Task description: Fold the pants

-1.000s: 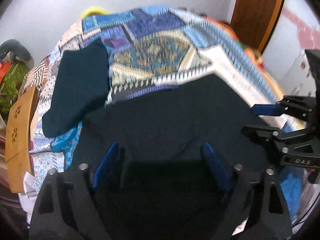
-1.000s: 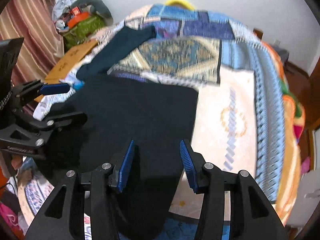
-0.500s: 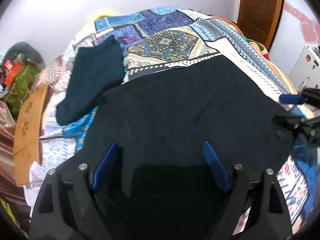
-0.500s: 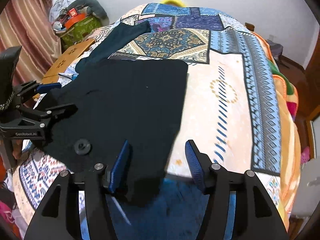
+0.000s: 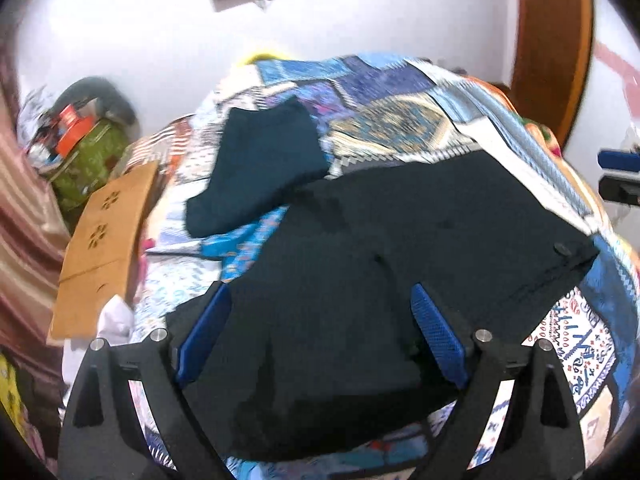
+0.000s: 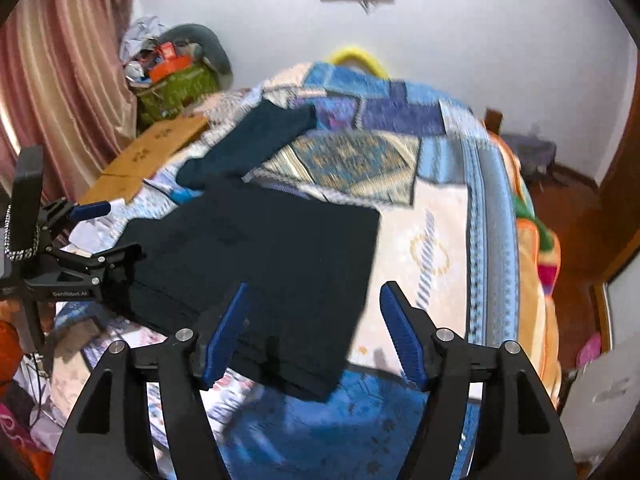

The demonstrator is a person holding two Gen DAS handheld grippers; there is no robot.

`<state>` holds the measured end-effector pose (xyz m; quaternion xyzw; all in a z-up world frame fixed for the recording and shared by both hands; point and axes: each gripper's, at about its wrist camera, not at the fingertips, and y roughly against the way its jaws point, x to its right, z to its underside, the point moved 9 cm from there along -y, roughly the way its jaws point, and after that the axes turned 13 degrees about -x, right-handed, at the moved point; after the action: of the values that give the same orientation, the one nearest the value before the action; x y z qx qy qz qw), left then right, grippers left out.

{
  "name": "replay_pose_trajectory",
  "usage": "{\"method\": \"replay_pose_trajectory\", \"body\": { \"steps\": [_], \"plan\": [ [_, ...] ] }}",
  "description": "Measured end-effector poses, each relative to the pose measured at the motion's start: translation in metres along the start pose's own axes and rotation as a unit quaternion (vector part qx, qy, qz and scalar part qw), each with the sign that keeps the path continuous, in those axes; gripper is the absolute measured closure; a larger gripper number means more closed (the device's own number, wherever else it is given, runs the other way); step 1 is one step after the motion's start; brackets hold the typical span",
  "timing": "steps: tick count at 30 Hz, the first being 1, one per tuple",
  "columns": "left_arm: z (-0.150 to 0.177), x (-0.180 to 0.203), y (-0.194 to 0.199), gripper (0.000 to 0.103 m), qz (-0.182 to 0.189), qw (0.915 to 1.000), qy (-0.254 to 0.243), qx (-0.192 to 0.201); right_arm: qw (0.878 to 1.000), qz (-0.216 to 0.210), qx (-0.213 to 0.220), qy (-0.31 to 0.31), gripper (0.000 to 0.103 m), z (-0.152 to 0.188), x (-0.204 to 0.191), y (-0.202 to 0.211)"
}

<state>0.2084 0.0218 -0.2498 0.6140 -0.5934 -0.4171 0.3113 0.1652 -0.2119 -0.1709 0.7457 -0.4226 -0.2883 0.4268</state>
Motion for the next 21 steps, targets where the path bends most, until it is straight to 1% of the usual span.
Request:
{"method": "replay_pose_trajectory", "body": {
  "steps": [3, 6, 8, 11, 13, 15, 17, 19, 20, 21],
  "plan": [
    [0.006, -0.031, 0.012, 0.01, -0.003, 0.9992, 0.039, 0.006, 1.0, -0.013, 0.01, 0.015, 0.037, -0.009, -0.018, 0.003],
    [0.018, -0.062, 0.017, 0.006, 0.003, 0.9971, 0.076, 0.001, 0.999, -0.024, 0.014, 0.033, 0.036, -0.017, -0.039, 0.0],
    [0.032, -0.084, 0.016, 0.004, 0.021, 0.9941, 0.106, -0.013, 0.998, -0.034, 0.014, 0.046, 0.035, -0.021, -0.054, -0.005],
    [0.051, -0.105, 0.009, 0.004, 0.047, 0.988, 0.142, -0.039, 0.997, -0.048, 0.008, 0.063, 0.035, -0.025, -0.076, -0.016],
    [0.07, -0.119, -0.001, 0.004, 0.075, 0.98, 0.171, -0.068, 0.996, -0.056, 0.001, 0.072, 0.035, -0.026, -0.09, -0.027],
    [0.086, -0.125, -0.009, 0.004, 0.09, 0.9734, 0.191, -0.088, 0.995, -0.063, -0.01, 0.082, 0.035, -0.024, -0.103, -0.038],
    [0.1, -0.128, -0.016, 0.004, 0.104, 0.9675, 0.205, -0.105, 0.993, -0.066, -0.023, 0.091, 0.035, -0.021, -0.113, -0.052],
    [0.111, -0.126, -0.025, 0.004, 0.129, 0.9589, 0.22, -0.124, 0.992, -0.067, -0.045, 0.098, 0.035, -0.016, -0.121, -0.069],
    [0.116, -0.124, -0.028, 0.004, 0.148, 0.9531, 0.229, -0.132, 0.991, -0.067, -0.053, 0.099, 0.035, -0.014, -0.123, -0.075],
    [0.122, -0.12, -0.031, 0.004, 0.176, 0.9439, 0.242, -0.141, 0.991, -0.067, -0.065, 0.099, 0.035, -0.011, -0.124, -0.083]
  ]
}}
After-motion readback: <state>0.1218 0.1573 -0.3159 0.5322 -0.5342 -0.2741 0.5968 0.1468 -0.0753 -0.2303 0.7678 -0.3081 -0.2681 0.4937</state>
